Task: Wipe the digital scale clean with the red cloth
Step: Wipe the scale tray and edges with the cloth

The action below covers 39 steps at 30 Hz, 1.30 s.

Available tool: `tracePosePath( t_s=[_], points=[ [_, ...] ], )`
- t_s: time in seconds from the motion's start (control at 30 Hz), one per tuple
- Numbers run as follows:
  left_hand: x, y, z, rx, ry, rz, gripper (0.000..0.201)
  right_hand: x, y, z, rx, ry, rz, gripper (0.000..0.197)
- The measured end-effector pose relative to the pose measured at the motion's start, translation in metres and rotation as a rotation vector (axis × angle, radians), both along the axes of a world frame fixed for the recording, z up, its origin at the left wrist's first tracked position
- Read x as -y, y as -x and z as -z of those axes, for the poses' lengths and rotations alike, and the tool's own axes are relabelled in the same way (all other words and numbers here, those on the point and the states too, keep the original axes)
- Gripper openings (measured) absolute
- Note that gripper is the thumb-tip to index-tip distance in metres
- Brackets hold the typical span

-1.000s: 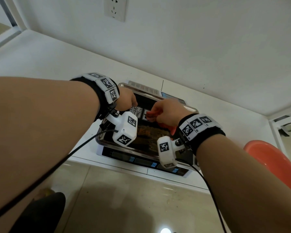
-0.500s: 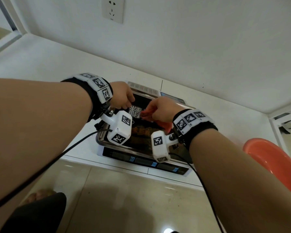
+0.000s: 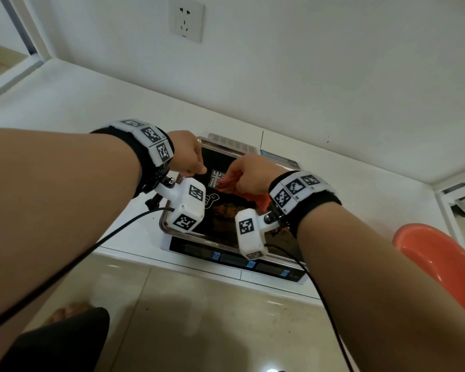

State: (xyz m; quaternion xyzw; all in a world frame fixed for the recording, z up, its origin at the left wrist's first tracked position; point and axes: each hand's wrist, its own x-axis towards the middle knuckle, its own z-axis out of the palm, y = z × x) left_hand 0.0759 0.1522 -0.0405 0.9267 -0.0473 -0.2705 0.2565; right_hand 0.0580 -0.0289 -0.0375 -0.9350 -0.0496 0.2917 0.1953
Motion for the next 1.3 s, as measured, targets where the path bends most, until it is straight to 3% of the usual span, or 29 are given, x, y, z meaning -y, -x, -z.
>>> tracePosePath(
  t_s=[0.1, 0.23, 0.43, 0.57, 0.7, 0.83, 1.03, 1.1, 1.3],
  points=[
    [0.000, 0.002, 0.002, -0.037, -0.021, 0.041, 0.021, -0.008, 0.004, 0.002, -0.052, 0.046, -0.067, 0.017],
    [-0.001, 0.005, 0.003, -0.053, -0.038, 0.054, 0.027, -0.001, 0.002, -0.002, -0.166, 0.170, -0.163, 0.038],
    [-0.003, 0.003, 0.004, -0.088, -0.027, 0.071, 0.025, 0.002, -0.002, -0.010, -0.027, 0.042, -0.026, 0.025],
    [-0.002, 0.003, 0.010, -0.104, -0.014, 0.072, 0.024, -0.017, 0.003, 0.002, 0.050, 0.059, -0.114, 0.018],
    [-0.003, 0.002, 0.013, -0.106, -0.004, 0.077, 0.024, -0.027, 0.009, 0.008, -0.033, 0.064, -0.228, 0.016],
    [-0.009, 0.005, 0.013, -0.127, 0.023, 0.063, 0.022, -0.011, 0.009, -0.002, -0.156, 0.198, -0.274, 0.014],
    [-0.014, 0.003, 0.012, -0.169, 0.067, 0.041, 0.021, 0.000, -0.006, -0.006, -0.039, 0.154, -0.152, 0.034],
    [-0.012, 0.003, 0.013, -0.176, 0.062, 0.051, 0.022, -0.006, -0.001, -0.003, 0.014, 0.115, -0.154, 0.029],
    [-0.010, 0.002, 0.014, -0.156, 0.045, 0.066, 0.024, -0.030, 0.012, 0.007, -0.042, 0.053, -0.303, 0.015]
  ],
)
